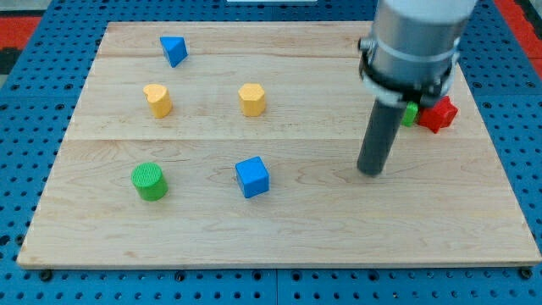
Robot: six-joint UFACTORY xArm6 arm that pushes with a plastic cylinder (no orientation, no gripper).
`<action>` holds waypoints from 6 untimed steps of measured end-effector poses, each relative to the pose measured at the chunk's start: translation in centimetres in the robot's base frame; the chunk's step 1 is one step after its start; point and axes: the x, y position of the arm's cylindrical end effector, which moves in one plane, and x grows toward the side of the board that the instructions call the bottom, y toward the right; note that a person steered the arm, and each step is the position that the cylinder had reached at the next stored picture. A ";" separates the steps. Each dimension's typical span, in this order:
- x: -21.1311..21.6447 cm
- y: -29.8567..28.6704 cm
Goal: Slide the green circle up and left
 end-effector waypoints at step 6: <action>0.1 -33.1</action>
